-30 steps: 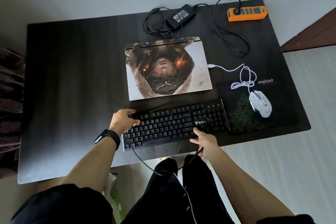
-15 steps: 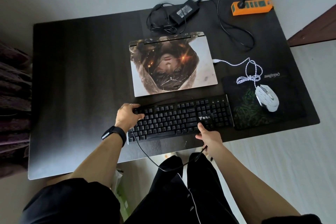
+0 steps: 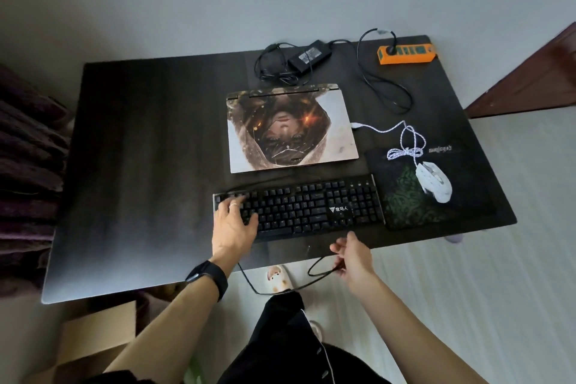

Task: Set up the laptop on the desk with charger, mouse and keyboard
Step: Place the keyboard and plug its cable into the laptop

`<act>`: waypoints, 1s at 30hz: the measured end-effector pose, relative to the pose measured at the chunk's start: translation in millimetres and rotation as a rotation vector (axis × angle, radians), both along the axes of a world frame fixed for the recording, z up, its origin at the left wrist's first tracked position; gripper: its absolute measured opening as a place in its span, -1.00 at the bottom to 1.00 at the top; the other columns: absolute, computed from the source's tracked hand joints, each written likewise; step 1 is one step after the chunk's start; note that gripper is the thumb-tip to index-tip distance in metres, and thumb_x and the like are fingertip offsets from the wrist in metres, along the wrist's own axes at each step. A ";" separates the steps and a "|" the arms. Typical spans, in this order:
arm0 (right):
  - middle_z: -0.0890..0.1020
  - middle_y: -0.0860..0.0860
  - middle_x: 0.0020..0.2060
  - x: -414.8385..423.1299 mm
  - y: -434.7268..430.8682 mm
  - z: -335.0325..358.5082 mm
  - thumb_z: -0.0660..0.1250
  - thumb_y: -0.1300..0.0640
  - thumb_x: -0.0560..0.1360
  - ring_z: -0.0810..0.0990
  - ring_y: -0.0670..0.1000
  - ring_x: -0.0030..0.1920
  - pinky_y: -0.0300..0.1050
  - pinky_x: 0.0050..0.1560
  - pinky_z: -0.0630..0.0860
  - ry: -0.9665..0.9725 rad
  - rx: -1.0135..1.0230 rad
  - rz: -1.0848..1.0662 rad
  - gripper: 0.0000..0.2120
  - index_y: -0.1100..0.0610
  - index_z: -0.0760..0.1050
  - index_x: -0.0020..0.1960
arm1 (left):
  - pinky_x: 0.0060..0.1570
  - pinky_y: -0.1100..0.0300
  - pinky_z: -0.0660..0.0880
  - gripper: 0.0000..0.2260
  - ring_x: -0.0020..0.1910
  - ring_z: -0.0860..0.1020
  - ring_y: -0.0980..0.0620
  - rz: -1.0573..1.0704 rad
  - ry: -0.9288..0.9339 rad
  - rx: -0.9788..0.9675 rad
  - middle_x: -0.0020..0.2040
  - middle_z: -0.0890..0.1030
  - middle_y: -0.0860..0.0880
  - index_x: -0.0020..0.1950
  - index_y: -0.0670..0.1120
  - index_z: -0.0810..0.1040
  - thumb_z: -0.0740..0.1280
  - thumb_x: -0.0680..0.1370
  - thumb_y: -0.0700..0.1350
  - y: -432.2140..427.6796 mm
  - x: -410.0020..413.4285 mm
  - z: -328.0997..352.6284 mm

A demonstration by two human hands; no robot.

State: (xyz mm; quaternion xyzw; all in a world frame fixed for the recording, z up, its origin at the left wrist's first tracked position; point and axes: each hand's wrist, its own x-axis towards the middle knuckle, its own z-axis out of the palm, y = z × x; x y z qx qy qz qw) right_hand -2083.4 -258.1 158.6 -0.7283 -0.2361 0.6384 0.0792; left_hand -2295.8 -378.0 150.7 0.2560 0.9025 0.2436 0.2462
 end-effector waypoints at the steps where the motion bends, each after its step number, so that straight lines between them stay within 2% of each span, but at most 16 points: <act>1: 0.64 0.02 -0.31 1.3 -10.1 7.1 0.10 -0.05 0.68 0.40 -0.03 -0.46 -0.17 -0.34 0.33 0.033 0.006 0.055 -0.69 0.13 0.47 -0.05 | 0.34 0.12 0.37 -0.61 0.34 0.43 -0.07 -0.043 -0.041 0.015 0.34 0.48 -0.08 0.37 -0.06 0.49 0.35 0.56 0.00 1.9 14.0 5.5; 3: 0.66 0.00 -0.30 5.9 -31.8 20.2 0.08 -0.07 0.69 0.48 -0.03 -0.45 -0.21 -0.38 0.34 0.059 0.087 0.243 -0.64 0.12 0.50 -0.07 | 0.21 0.22 0.45 -0.70 0.24 0.56 -0.01 -0.172 -0.196 0.007 0.22 0.61 -0.03 0.27 -0.04 0.58 0.31 0.59 0.03 2.0 43.4 20.7; 5: 0.67 -0.03 -0.26 14.9 -54.1 32.7 0.07 -0.08 0.69 0.54 -0.07 -0.42 -0.21 -0.40 0.38 0.061 0.243 0.491 -0.63 0.08 0.52 -0.08 | 0.15 0.22 0.46 -0.64 0.17 0.60 0.04 -0.293 -0.407 -0.091 0.14 0.66 0.02 0.24 -0.04 0.61 0.24 0.61 0.15 -2.1 68.9 40.1; 8: 0.67 -0.06 -0.24 30.3 -84.2 42.9 0.07 -0.14 0.67 0.60 -0.08 -0.29 -0.12 -0.15 0.54 0.055 0.418 0.956 -0.67 -0.01 0.50 -0.08 | 0.07 0.14 0.51 -0.46 -0.06 0.64 0.11 -0.275 -0.821 -0.100 -0.07 0.71 0.00 0.06 -0.12 0.67 0.19 0.57 0.32 -12.5 94.7 58.0; 10: 0.69 -0.02 -0.13 36.8 -105.1 42.2 0.05 -0.20 0.63 0.66 0.02 -0.15 0.03 0.02 0.57 0.034 0.489 1.187 -0.65 -0.01 0.50 0.07 | -0.02 0.14 0.53 -0.52 -0.12 0.66 0.04 -0.191 -0.970 -0.004 -0.06 0.72 -0.10 0.00 -0.16 0.66 0.28 0.56 0.27 -22.6 101.2 63.7; 12: 0.69 0.02 0.01 39.0 -121.4 44.7 0.04 -0.19 0.64 0.65 0.07 0.01 0.06 0.12 0.54 0.006 0.571 1.276 -0.60 0.01 0.50 0.20 | -0.03 0.07 0.49 -0.69 -0.16 0.65 0.00 -0.158 -1.012 0.082 -0.03 0.71 -0.15 0.00 -0.18 0.60 0.35 0.58 0.08 -32.4 99.2 68.5; 14: 0.68 0.00 0.06 43.5 -130.6 51.7 0.14 -0.16 0.61 0.63 0.02 0.06 0.01 0.16 0.52 0.059 0.580 1.232 -0.64 0.06 0.55 0.15 | -0.02 0.07 0.48 -0.82 -0.18 0.63 0.00 -0.135 -1.032 0.144 -0.11 0.70 -0.12 0.01 -0.16 0.56 0.31 0.62 -0.05 -42.8 94.7 79.2; 15: 0.67 -0.03 0.07 45.9 -132.5 56.2 0.24 -0.15 0.57 0.62 -0.02 0.09 -0.04 0.17 0.52 0.130 0.557 1.141 -0.67 0.06 0.58 0.12 | -0.04 0.12 0.49 -0.84 -0.19 0.62 0.01 -0.134 -1.024 0.170 -0.18 0.68 -0.08 0.02 -0.16 0.55 0.28 0.64 -0.08 -46.3 90.1 84.8; 17: 0.66 -0.08 0.12 46.0 -134.4 69.0 0.37 -0.11 0.50 0.59 -0.07 0.20 -0.11 0.20 0.49 0.313 0.397 0.807 -0.67 0.05 0.60 0.17 | -0.21 0.24 0.44 -0.82 -0.30 0.55 0.06 -0.163 -0.938 0.193 -0.30 0.57 -0.03 0.05 -0.16 0.59 0.26 0.65 -0.07 -54.3 74.9 106.8; 19: 0.66 -0.02 0.15 36.7 -124.4 75.1 0.32 -0.18 0.53 0.59 0.00 0.23 -0.02 0.20 0.47 0.472 0.114 0.401 -0.58 0.10 0.55 0.23 | -0.35 0.30 0.34 -0.77 -0.40 0.45 0.09 -0.225 -0.842 0.179 -0.37 0.46 -0.01 0.06 -0.15 0.66 0.29 0.64 -0.03 -57.4 53.8 134.5; 20: 0.66 0.04 0.16 25.5 -117.4 79.5 0.29 -0.23 0.54 0.60 0.04 0.22 0.03 0.19 0.47 0.524 -0.007 0.271 -0.52 0.13 0.52 0.23 | -0.40 0.29 0.28 -0.76 -0.43 0.40 0.09 -0.241 -0.793 0.184 -0.41 0.41 -0.01 0.06 -0.15 0.68 0.30 0.63 -0.03 -62.4 40.6 153.1; 23: 0.65 0.18 0.18 -16.4 -95.9 92.8 0.31 -0.28 0.52 0.65 0.14 0.16 0.02 0.08 0.53 0.662 -0.200 0.033 -0.37 0.24 0.41 0.28 | -0.43 0.20 0.14 -0.78 -0.46 0.27 0.08 -0.267 -0.687 0.216 -0.46 0.30 0.00 0.00 -0.14 0.72 0.34 0.59 -0.04 -71.5 0.7 201.2; 25: 0.65 0.21 0.16 -49.6 -90.1 107.9 0.34 -0.14 0.56 0.68 0.14 0.04 -0.05 -0.05 0.54 0.675 -0.184 0.000 -0.50 0.19 0.35 0.31 | -0.37 0.13 0.14 -0.80 -0.45 0.21 0.06 -0.236 -0.622 0.263 -0.48 0.25 0.02 -0.08 -0.13 0.73 0.38 0.55 -0.04 -79.2 -28.2 225.2; 27: 0.68 0.15 0.14 -80.2 -89.7 124.7 0.31 0.02 0.59 0.66 0.07 -0.09 -0.10 -0.11 0.51 0.633 -0.090 0.151 -0.68 0.13 0.46 0.29 | -0.34 0.09 0.16 -0.78 -0.44 0.21 0.05 -0.203 -0.534 0.327 -0.47 0.28 -0.02 -0.15 -0.13 0.73 0.44 0.47 0.02 -87.3 -57.6 242.1; 29: 0.69 0.05 0.12 -109.1 -90.2 139.5 0.27 0.12 0.58 0.62 0.02 -0.16 -0.14 -0.14 0.48 0.594 0.021 0.384 -0.75 0.11 0.58 0.21 | -0.33 0.09 0.25 -0.76 -0.42 0.31 0.01 -0.153 -0.375 0.375 -0.39 0.46 -0.06 -0.16 -0.10 0.73 0.46 0.46 0.07 -91.2 -90.4 255.4; 30: 0.69 0.02 0.07 -121.8 -90.4 145.7 0.26 0.16 0.55 0.61 0.00 -0.20 -0.15 -0.17 0.46 0.561 0.094 0.500 -0.76 0.11 0.60 0.17 | -0.29 0.10 0.35 -0.76 -0.38 0.42 -0.02 -0.127 -0.233 0.371 -0.33 0.57 -0.02 -0.14 -0.06 0.73 0.43 0.49 0.09 -91.3 -107.8 259.5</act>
